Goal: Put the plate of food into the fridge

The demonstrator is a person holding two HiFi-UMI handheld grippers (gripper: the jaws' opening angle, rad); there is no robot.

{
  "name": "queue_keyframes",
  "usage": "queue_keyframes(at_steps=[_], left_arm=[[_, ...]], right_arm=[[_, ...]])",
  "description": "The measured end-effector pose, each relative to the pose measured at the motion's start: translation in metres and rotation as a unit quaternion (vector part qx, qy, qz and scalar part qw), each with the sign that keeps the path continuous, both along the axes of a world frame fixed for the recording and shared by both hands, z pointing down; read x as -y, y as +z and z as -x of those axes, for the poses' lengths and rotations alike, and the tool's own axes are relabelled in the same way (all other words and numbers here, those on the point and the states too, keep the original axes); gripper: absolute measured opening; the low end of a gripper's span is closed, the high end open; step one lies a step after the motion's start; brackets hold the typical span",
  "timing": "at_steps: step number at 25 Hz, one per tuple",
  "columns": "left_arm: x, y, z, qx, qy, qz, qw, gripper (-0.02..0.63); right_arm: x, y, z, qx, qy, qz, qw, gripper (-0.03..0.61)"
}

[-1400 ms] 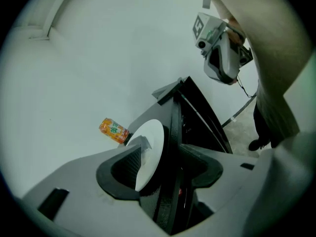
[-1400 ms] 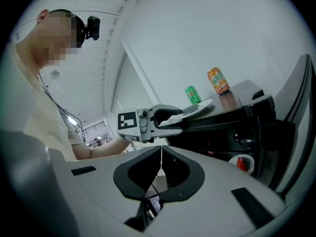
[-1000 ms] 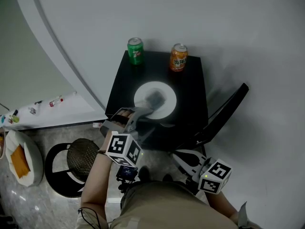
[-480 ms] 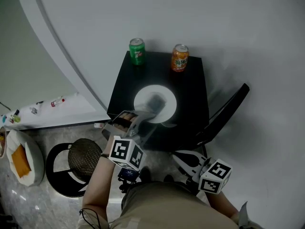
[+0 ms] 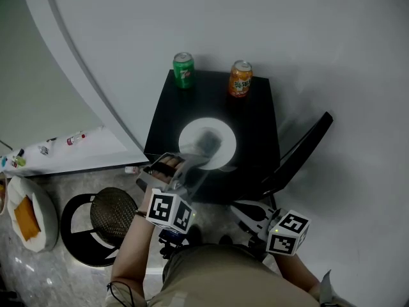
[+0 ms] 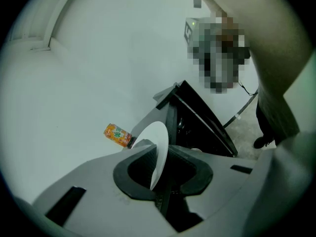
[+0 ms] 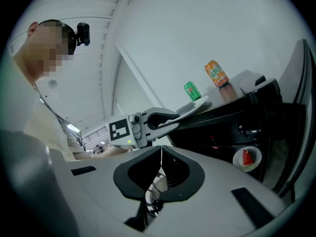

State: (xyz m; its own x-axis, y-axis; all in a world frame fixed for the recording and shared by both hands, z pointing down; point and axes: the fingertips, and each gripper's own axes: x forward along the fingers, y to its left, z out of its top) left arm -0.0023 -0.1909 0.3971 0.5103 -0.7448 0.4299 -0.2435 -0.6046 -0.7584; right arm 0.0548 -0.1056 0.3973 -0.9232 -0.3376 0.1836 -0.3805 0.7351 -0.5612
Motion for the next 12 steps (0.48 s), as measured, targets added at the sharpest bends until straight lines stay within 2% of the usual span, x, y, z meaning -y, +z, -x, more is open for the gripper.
queue_keyframes(at_steps=[3,7,12], left_arm=[[-0.005,-0.001,0.000,-0.005,0.004,-0.001,1.0000,0.066],[-0.013,-0.002,0.001,-0.010,0.009,-0.002,0.9999,0.066],[-0.019,-0.001,0.002,-0.008,0.018,-0.001,0.9998,0.066]], right_arm=[[0.010,0.002,-0.001,0.012,0.025,0.030,0.999,0.020],[0.026,0.009,-0.002,-0.006,0.071,0.050,0.996,0.020],[0.040,0.001,0.006,0.055,0.090,0.095,0.990,0.023]])
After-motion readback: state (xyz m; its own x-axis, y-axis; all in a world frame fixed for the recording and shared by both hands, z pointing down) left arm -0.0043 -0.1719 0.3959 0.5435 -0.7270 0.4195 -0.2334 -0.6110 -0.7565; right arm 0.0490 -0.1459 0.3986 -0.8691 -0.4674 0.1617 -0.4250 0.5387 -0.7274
